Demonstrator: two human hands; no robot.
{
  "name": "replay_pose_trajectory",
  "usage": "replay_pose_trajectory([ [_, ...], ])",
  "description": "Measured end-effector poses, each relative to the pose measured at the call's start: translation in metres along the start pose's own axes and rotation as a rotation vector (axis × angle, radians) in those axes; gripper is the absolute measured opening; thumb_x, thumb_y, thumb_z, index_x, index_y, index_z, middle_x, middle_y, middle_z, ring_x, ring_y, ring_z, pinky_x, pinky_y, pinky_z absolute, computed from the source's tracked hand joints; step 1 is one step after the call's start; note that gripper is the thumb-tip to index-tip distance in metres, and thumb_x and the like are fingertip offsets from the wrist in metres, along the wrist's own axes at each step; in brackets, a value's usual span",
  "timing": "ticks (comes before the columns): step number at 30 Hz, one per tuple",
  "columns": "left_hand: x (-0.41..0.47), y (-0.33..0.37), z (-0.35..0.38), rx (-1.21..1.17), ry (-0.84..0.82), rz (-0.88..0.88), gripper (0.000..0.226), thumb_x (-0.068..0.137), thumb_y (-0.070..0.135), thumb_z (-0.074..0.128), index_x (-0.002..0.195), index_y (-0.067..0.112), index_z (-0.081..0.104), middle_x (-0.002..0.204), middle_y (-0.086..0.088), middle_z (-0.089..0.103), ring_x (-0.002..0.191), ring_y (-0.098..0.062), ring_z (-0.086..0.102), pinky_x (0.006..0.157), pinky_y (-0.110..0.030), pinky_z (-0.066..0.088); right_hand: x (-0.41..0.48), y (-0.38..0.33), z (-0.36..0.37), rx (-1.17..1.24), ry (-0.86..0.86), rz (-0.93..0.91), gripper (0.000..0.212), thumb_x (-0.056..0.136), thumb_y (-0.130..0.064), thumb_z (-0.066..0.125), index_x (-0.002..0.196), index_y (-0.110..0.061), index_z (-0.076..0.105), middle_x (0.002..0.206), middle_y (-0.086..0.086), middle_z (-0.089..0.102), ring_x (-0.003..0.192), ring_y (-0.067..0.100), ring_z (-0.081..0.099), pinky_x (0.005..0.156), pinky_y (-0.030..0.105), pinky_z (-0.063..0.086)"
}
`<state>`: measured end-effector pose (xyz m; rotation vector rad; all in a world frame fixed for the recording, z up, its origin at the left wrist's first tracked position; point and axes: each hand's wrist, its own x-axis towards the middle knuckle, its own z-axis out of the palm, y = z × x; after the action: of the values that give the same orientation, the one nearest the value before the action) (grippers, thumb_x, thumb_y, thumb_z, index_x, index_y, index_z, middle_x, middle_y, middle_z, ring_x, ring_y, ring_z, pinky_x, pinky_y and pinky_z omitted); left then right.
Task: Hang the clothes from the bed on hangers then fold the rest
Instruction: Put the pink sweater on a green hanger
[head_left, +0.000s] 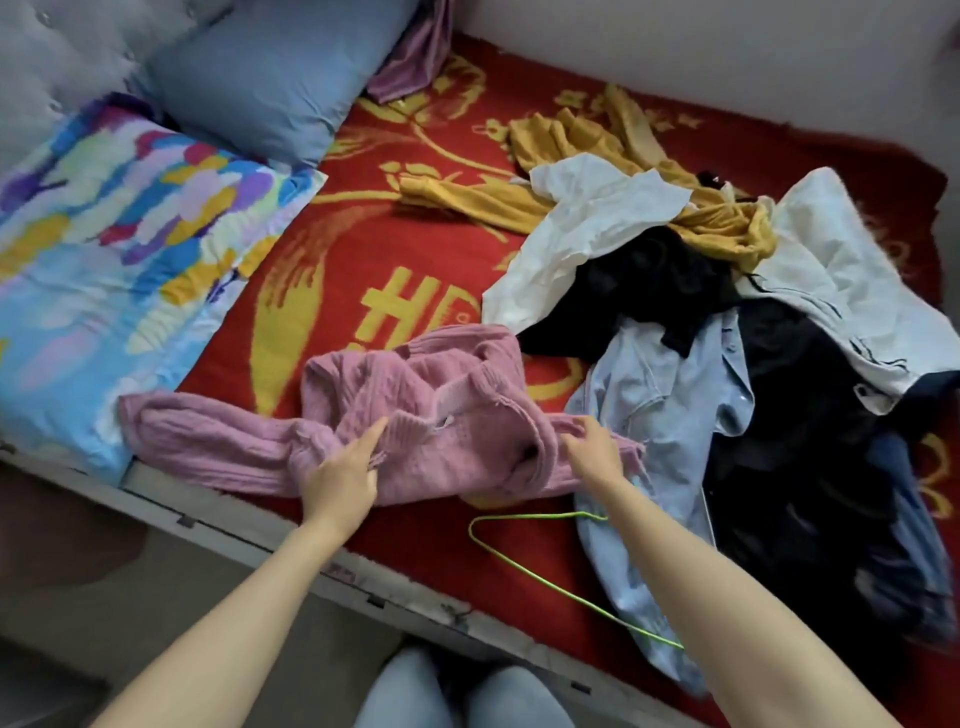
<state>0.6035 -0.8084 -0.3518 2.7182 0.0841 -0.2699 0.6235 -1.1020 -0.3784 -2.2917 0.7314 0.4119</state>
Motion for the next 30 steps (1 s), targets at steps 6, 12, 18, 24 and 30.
replay_pose_trajectory([
  [6, -0.022, -0.004, 0.031, 0.003, -0.053, -0.074, 0.066, 0.084, 0.003, 0.056, 0.141, 0.032, 0.040, 0.122, -0.015, 0.060, 0.098, -0.039, 0.057, 0.075, -0.041, 0.046, -0.030, 0.125, -0.002, -0.283, -0.017, 0.300, 0.042, 0.093, -0.022, 0.046, 0.133, -0.009, 0.044, 0.135, 0.020, 0.047, 0.125, 0.037, 0.042, 0.099, 0.041, 0.037],
  [12, -0.035, -0.009, 0.043, -0.019, -0.059, -0.093, 0.069, 0.082, -0.001, 0.056, 0.143, 0.028, 0.039, 0.126, -0.018, 0.058, 0.102, -0.043, 0.056, 0.080, -0.049, 0.049, -0.027, 0.168, -0.005, -0.373, -0.162, 0.215, 0.048, 0.091, -0.036, 0.054, 0.126, -0.007, 0.042, 0.136, 0.012, 0.047, 0.127, 0.031, 0.043, 0.099, 0.041, 0.037],
  [18, -0.054, -0.005, 0.050, -0.026, -0.038, -0.104, 0.071, 0.084, -0.001, 0.056, 0.145, 0.029, 0.033, 0.118, -0.015, 0.063, 0.091, -0.039, 0.060, 0.071, -0.044, 0.049, -0.014, 0.170, 0.015, -0.514, -0.246, 0.184, 0.070, 0.094, -0.044, 0.046, 0.148, -0.011, 0.018, 0.152, 0.013, 0.024, 0.140, 0.028, 0.026, 0.111, 0.044, 0.026],
  [24, -0.067, -0.003, 0.049, -0.013, -0.039, -0.138, 0.070, 0.085, 0.001, 0.056, 0.145, 0.028, 0.031, 0.120, -0.016, 0.063, 0.092, -0.041, 0.061, 0.072, -0.043, 0.047, -0.010, 0.172, 0.015, -0.564, -0.250, 0.188, 0.062, 0.095, -0.039, 0.048, 0.146, -0.014, 0.021, 0.150, 0.014, 0.024, 0.136, 0.032, 0.030, 0.106, 0.046, 0.030],
  [30, -0.079, 0.006, 0.048, 0.085, 0.025, 0.016, 0.072, 0.075, -0.010, 0.064, 0.139, 0.015, 0.045, 0.100, -0.016, 0.070, 0.069, -0.038, 0.063, 0.055, -0.038, 0.046, -0.013, 0.192, 0.019, -0.661, -0.195, 0.175, 0.032, 0.095, -0.013, 0.035, 0.126, -0.014, 0.043, 0.131, 0.013, 0.046, 0.120, 0.030, 0.048, 0.099, 0.038, 0.036],
])
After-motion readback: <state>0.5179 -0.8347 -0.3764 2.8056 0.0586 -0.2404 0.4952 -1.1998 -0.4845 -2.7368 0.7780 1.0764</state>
